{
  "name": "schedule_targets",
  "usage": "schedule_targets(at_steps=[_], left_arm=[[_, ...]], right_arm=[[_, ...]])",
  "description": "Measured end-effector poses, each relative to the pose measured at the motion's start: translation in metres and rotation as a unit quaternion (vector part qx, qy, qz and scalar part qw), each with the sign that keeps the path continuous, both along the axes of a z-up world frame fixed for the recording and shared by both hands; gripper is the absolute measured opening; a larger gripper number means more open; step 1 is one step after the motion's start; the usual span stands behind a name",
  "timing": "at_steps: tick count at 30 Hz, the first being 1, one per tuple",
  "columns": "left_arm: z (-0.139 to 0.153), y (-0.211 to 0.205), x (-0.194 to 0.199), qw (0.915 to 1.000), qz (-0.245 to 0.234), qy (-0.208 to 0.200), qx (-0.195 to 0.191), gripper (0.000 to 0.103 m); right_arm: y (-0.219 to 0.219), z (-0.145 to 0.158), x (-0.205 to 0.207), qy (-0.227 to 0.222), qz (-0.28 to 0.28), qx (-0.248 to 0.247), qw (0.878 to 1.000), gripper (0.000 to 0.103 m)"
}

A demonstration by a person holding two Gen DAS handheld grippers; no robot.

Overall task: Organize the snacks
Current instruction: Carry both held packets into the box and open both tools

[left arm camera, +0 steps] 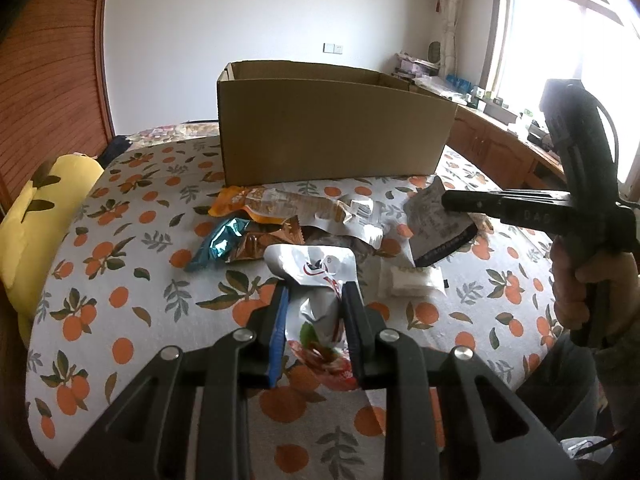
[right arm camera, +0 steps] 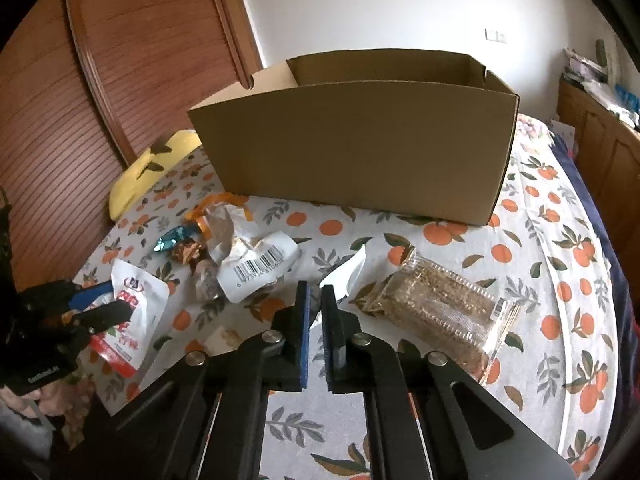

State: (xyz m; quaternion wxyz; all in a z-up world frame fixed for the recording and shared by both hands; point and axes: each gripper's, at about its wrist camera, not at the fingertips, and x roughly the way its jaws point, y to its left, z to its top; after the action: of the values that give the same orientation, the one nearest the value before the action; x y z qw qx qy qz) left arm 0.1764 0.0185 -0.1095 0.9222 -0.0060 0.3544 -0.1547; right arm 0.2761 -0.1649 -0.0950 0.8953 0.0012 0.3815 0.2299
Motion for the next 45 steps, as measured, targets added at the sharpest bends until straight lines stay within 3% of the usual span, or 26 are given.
schedule_targets(at_steps=[12, 24, 33, 45], left_arm=[[0.015, 0.002, -0.004, 0.9998, 0.002, -0.016, -0.006, 0.024], [0.045, 0.003, 0.013, 0.9989, -0.004, -0.046, 0.003, 0.024], [0.085, 0.002, 0.042, 0.9966, -0.014, -0.081, 0.000, 0.024], [0.129, -0.018, 0.100, 0.9921, -0.028, -0.122, 0.009, 0.024]], right_arm=[[0.005, 0.014, -0.007, -0.021, 0.010, -0.012, 1.000, 0.000], [0.000, 0.049, -0.010, -0.051, 0.018, -0.026, 0.998, 0.000], [-0.005, 0.090, 0.000, -0.088, 0.024, -0.034, 0.995, 0.000], [-0.006, 0.135, 0.044, -0.140, 0.029, -0.033, 0.989, 0.000]])
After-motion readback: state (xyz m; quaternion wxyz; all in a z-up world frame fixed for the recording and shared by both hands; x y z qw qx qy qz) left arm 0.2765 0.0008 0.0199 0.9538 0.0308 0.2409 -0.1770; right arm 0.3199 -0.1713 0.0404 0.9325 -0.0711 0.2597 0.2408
